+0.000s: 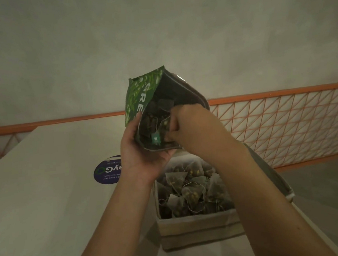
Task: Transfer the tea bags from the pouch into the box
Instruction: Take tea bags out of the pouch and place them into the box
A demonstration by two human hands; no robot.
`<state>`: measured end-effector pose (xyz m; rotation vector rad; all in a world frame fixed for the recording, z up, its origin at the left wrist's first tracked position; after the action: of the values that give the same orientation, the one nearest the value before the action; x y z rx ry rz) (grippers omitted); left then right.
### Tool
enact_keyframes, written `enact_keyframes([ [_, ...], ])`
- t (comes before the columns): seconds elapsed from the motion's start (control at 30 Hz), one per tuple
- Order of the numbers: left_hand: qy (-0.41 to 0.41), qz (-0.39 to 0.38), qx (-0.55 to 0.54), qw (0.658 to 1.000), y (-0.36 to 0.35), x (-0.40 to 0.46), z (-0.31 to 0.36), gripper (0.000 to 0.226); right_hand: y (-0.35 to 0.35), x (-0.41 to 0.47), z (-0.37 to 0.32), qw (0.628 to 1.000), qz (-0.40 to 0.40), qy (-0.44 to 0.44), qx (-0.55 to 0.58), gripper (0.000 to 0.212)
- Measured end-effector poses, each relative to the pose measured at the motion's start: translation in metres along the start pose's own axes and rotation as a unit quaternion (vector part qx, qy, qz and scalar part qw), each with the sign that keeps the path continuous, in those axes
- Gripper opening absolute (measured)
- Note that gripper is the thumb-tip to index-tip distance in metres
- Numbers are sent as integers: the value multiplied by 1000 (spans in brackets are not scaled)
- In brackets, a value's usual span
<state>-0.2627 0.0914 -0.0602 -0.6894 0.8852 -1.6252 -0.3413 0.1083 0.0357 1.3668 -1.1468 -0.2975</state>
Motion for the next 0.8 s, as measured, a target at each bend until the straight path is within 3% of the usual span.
enact_keyframes([
  [0.07,-4,-5,-9,1000,0,0,2,48,12,-9,3,998,28,1,53,22],
  [0.2,-2,-5,-2,1000,-1,-1,3,44,41,-29,4,975,160,41,147,21],
  [0.3,2,-2,-2,1000,-2,-2,3,43,48,-41,14,950,208,46,230,36],
  [0.43,-5,-19,-16,1000,-4,-2,8,54,43,-57,27,932,228,23,280,19],
  [0.57,-4,-33,-23,999,-5,-2,11,56,22,-72,39,945,172,1,277,8],
  [0.67,-8,-32,-34,999,-7,-5,12,56,9,-76,45,968,137,-23,210,33],
  [0.8,-5,-36,-51,998,-10,-14,10,57,7,-70,47,926,189,-96,312,64],
])
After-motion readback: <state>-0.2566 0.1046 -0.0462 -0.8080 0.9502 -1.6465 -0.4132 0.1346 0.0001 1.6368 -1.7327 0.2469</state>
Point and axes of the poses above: each hand's wrist, its own x-axis towards the middle knuckle, its own y-axis out of the back of the hand, z = x × y, the point moved 10 cm from there along x, towards the middle knuckle, and after that the axes turned 9 degrees about y, right-handed, at the moved point
